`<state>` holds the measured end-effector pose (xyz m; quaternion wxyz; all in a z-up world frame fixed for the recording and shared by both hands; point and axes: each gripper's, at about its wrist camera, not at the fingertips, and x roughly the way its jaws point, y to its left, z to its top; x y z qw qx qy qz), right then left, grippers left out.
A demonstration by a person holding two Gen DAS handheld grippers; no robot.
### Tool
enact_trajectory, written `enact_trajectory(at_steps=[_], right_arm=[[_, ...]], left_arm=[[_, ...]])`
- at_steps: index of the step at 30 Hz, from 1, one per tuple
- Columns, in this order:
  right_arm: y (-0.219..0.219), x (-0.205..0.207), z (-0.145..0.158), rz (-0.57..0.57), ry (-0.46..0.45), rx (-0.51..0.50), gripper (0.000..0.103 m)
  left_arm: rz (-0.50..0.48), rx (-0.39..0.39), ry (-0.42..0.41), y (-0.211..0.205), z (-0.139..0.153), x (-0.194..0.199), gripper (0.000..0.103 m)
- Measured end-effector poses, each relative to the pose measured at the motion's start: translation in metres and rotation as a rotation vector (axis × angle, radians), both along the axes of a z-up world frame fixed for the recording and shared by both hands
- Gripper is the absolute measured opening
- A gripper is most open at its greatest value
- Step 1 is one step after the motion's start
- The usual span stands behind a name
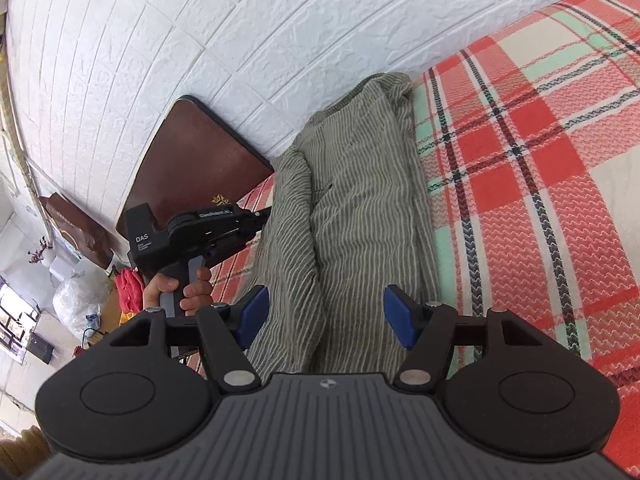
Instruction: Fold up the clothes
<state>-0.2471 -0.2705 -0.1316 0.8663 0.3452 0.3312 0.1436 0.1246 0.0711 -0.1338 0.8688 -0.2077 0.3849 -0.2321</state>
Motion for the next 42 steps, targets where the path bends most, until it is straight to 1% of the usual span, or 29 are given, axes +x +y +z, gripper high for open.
enact_trajectory(at_steps=[2,4,7,8,9,10,11,12,13,14,17,19,21,22,23,26,28,29,30,31,32,33,34,37,39,41,42], right_arm=[[0.000,-0.004,0.002,-0.002,-0.005,-0.010,0.068],[-0.001,-0.007,0.002,-0.007,-0.003,-0.011,0.069],[-0.002,-0.009,0.001,-0.014,0.000,-0.005,0.069],[-0.002,-0.009,0.002,-0.015,-0.003,-0.001,0.069],[-0.001,-0.010,0.002,-0.016,-0.007,0.003,0.069],[0.001,-0.012,0.004,-0.013,-0.014,0.006,0.069],[0.002,-0.015,0.006,-0.009,-0.023,0.003,0.069],[0.003,-0.017,0.008,-0.003,-0.029,-0.005,0.069],[0.004,-0.019,0.010,0.002,-0.033,-0.013,0.069],[0.005,-0.021,0.012,0.008,-0.035,-0.019,0.069],[0.010,-0.025,0.017,0.034,-0.052,-0.015,0.069],[0.016,-0.027,0.020,0.052,-0.067,-0.011,0.069],[0.023,-0.027,0.020,0.070,-0.073,-0.015,0.069],[0.026,-0.027,0.020,0.078,-0.073,-0.019,0.069],[0.029,-0.027,0.020,0.084,-0.070,-0.025,0.069],[0.031,-0.029,0.017,0.092,-0.056,-0.027,0.069],[0.031,-0.030,0.014,0.094,-0.048,-0.022,0.069],[0.031,-0.029,0.013,0.095,-0.045,-0.020,0.069],[0.032,-0.027,0.012,0.097,-0.043,-0.018,0.069],[0.032,-0.026,0.011,0.098,-0.040,-0.016,0.069],[0.033,-0.025,0.011,0.101,-0.038,-0.015,0.069],[0.034,-0.024,0.010,0.106,-0.036,-0.013,0.069],[0.036,-0.022,0.010,0.112,-0.036,-0.013,0.069],[0.039,-0.023,0.011,0.125,-0.043,-0.020,0.069],[0.038,-0.025,0.011,0.125,-0.045,-0.015,0.069],[0.038,-0.025,0.009,0.125,-0.042,-0.003,0.069],[0.039,-0.024,0.007,0.126,-0.039,0.003,0.069]], left_arm=[[-0.004,0.014,-0.037,0.001,0.008,-0.007,0.000],[0.023,0.001,-0.043,0.013,0.012,-0.009,0.000],[0.043,0.051,0.008,0.023,0.002,-0.002,0.000],[0.050,0.064,0.022,0.026,-0.001,-0.001,0.002],[0.058,0.063,0.024,0.027,-0.004,-0.001,0.009],[0.067,0.060,0.025,0.028,-0.006,-0.003,0.013],[0.086,0.044,0.022,0.030,-0.003,-0.005,0.026],[0.105,0.028,0.020,0.032,0.000,-0.007,0.034],[0.120,0.014,0.014,0.034,0.004,-0.009,0.036],[0.119,0.004,-0.003,0.036,0.010,-0.011,0.037],[0.075,-0.007,-0.032,0.029,0.029,-0.015,0.037],[0.033,0.035,-0.058,0.012,0.037,-0.013,0.037],[-0.006,0.075,-0.081,-0.005,0.044,-0.011,0.040],[-0.016,0.091,-0.081,-0.013,0.045,-0.008,0.040],[-0.024,0.103,-0.080,-0.021,0.045,-0.004,0.040],[-0.033,0.106,-0.065,-0.038,0.040,0.006,0.040],[-0.017,0.143,-0.066,-0.049,0.034,0.012,0.040],[-0.001,0.157,-0.061,-0.051,0.029,0.015,0.031],[0.015,0.171,-0.056,-0.054,0.025,0.018,0.027],[0.031,0.185,-0.051,-0.056,0.020,0.022,0.027],[0.044,0.194,-0.045,-0.058,0.016,0.025,0.025],[0.050,0.181,-0.039,-0.057,0.018,0.025,0.025],[0.055,0.168,-0.033,-0.055,0.019,0.025,0.032],[0.038,0.121,-0.020,-0.045,0.033,0.016,0.041],[-0.003,0.117,-0.022,-0.036,0.046,-0.004,0.052],[-0.062,0.134,-0.018,-0.032,0.050,-0.032,0.053],[-0.079,0.144,-0.009,-0.031,0.046,-0.044,0.053]])
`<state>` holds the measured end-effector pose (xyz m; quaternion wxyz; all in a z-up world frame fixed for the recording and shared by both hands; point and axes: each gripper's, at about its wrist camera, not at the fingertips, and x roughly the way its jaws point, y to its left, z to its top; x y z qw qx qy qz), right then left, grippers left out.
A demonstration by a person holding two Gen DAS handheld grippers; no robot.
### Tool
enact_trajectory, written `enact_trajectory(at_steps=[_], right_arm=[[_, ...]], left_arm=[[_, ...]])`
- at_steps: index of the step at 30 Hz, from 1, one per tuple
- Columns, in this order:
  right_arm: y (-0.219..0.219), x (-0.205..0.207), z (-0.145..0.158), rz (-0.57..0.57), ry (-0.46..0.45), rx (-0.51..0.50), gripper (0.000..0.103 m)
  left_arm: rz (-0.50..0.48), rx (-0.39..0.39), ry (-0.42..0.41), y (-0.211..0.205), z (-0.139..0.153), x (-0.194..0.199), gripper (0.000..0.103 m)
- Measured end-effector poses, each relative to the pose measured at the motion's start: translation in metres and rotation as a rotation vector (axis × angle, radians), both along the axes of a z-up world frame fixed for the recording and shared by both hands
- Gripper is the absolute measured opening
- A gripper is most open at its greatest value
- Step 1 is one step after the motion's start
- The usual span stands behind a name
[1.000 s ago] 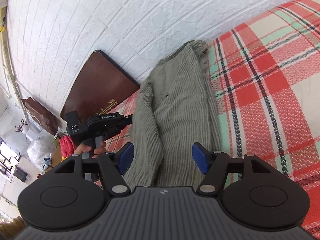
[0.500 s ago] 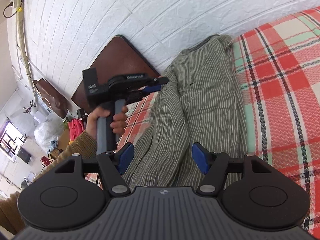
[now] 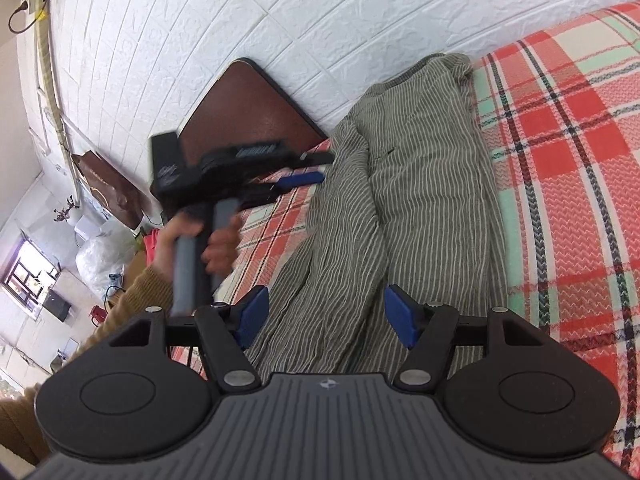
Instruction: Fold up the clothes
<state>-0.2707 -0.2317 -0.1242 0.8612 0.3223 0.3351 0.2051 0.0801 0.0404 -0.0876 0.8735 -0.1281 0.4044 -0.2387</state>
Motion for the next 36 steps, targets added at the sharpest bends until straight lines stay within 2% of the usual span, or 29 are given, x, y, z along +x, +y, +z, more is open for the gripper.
enact_trajectory(at_steps=[2,4,7,10,11,12,13,14,15,16,17,18,21,23,25,27,29,30,31,32,33,35,36], right_arm=[[0.003,0.003,-0.003,0.014,0.005,0.013,0.069],[0.009,0.006,-0.004,0.046,0.002,0.020,0.069],[0.016,0.007,-0.004,0.062,0.000,0.011,0.069],[0.018,0.009,-0.005,0.073,-0.002,0.014,0.069],[0.018,0.011,-0.006,0.069,0.004,0.013,0.069],[0.019,0.013,-0.008,0.066,0.012,0.010,0.069],[0.019,0.015,-0.010,0.063,0.022,0.006,0.069],[0.020,0.018,-0.013,0.062,0.034,0.006,0.068],[0.020,0.020,-0.015,0.061,0.045,0.008,0.059],[0.020,0.022,-0.016,0.061,0.051,0.014,0.031],[0.020,0.023,-0.017,0.083,0.058,0.022,0.015],[0.019,0.023,-0.017,0.150,0.062,0.034,0.005],[0.018,0.026,-0.018,0.138,0.055,0.004,0.005],[0.017,0.034,-0.027,0.111,0.118,-0.030,0.008],[0.011,0.037,-0.036,0.086,0.161,-0.007,0.009],[0.004,0.035,-0.036,0.078,0.153,0.032,0.013],[-0.001,0.026,-0.027,0.078,0.116,0.018,0.026],[-0.003,0.020,-0.022,0.078,0.095,0.008,0.038],[-0.004,0.014,-0.017,0.078,0.074,-0.002,0.044],[-0.004,0.009,-0.012,0.083,0.052,-0.010,0.044],[-0.003,0.004,-0.007,0.088,0.031,-0.017,0.044],[0.000,-0.002,-0.001,0.098,0.000,-0.026,0.046],[0.004,-0.002,0.000,0.099,-0.012,-0.029,0.049]], left_arm=[[-0.028,0.015,0.019,0.003,-0.007,-0.024,0.053],[-0.013,-0.020,0.040,0.008,-0.018,-0.034,0.052],[0.013,-0.069,0.069,0.012,-0.027,-0.037,0.052],[0.005,-0.063,0.074,0.010,-0.030,-0.039,0.051],[-0.001,-0.058,0.071,0.010,-0.029,-0.041,0.047],[-0.011,-0.054,0.072,0.009,-0.030,-0.043,0.021],[-0.024,-0.044,0.072,0.008,-0.030,-0.046,0.004],[-0.027,-0.022,0.062,0.006,-0.030,-0.050,0.001],[-0.027,-0.002,0.050,0.006,-0.029,-0.053,0.000],[-0.016,0.004,0.032,0.009,-0.026,-0.056,0.000],[-0.004,0.011,0.014,0.012,-0.023,-0.058,0.000],[0.007,0.018,-0.004,0.016,-0.020,-0.061,0.000],[0.044,0.054,-0.033,0.024,-0.017,-0.063,0.000],[0.071,0.085,-0.021,0.029,-0.022,-0.059,0.000],[0.098,0.087,-0.014,0.036,-0.026,-0.061,0.000],[0.113,0.055,-0.009,0.046,-0.026,-0.069,0.020],[0.102,0.001,-0.009,0.056,-0.019,-0.086,0.021],[0.076,-0.022,-0.016,0.056,-0.014,-0.098,0.021],[0.050,-0.045,-0.024,0.057,-0.009,-0.111,0.023],[0.023,-0.068,-0.031,0.057,-0.003,-0.123,0.028],[-0.002,-0.086,-0.038,0.057,0.001,-0.135,0.038],[-0.040,-0.082,-0.040,0.049,0.002,-0.158,0.052],[-0.057,-0.077,-0.039,0.045,0.002,-0.169,0.056]])
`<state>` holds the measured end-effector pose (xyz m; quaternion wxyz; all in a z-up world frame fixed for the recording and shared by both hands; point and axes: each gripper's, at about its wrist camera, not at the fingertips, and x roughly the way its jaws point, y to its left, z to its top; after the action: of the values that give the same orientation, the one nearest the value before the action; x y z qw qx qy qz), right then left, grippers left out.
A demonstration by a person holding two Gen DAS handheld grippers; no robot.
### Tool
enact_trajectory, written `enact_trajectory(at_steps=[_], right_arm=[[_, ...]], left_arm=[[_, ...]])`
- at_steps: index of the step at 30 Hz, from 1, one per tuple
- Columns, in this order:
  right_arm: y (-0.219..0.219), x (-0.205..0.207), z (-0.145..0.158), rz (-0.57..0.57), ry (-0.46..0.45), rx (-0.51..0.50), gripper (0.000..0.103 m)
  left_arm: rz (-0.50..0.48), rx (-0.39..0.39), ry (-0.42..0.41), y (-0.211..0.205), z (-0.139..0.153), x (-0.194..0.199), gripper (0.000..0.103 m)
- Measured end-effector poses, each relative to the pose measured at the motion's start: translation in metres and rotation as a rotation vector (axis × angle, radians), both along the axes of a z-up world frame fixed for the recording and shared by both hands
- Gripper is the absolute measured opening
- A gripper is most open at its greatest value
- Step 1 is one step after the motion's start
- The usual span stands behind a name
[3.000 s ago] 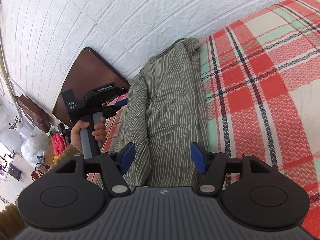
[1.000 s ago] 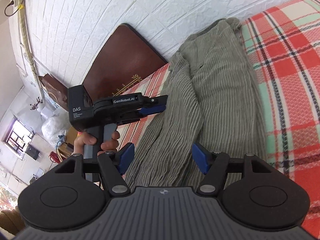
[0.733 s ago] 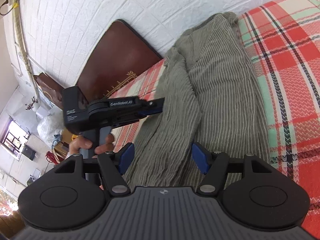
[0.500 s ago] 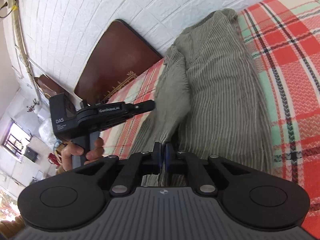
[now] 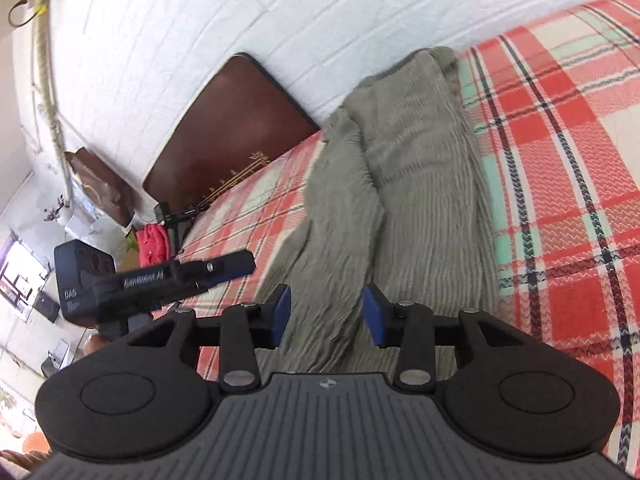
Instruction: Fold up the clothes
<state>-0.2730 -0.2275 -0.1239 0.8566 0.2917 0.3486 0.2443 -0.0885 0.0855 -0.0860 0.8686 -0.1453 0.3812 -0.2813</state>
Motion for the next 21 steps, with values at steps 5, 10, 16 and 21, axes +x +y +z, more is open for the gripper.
enact_trajectory(at_steps=[5,10,16,21], right_arm=[[0.008,-0.018,0.004,0.013,-0.031,-0.070,0.064],[-0.017,-0.036,-0.003,-0.070,0.012,-0.111,0.069],[-0.051,-0.047,-0.024,-0.146,0.127,-0.008,0.069],[-0.063,-0.052,-0.034,-0.114,0.153,0.145,0.080]], left_arm=[[0.035,0.056,0.022,-0.002,-0.010,-0.046,0.071],[0.204,0.036,0.053,0.028,-0.020,-0.083,0.082],[0.226,0.002,0.108,0.041,-0.032,-0.099,0.085],[0.173,0.030,0.073,0.029,-0.035,-0.117,0.096]])
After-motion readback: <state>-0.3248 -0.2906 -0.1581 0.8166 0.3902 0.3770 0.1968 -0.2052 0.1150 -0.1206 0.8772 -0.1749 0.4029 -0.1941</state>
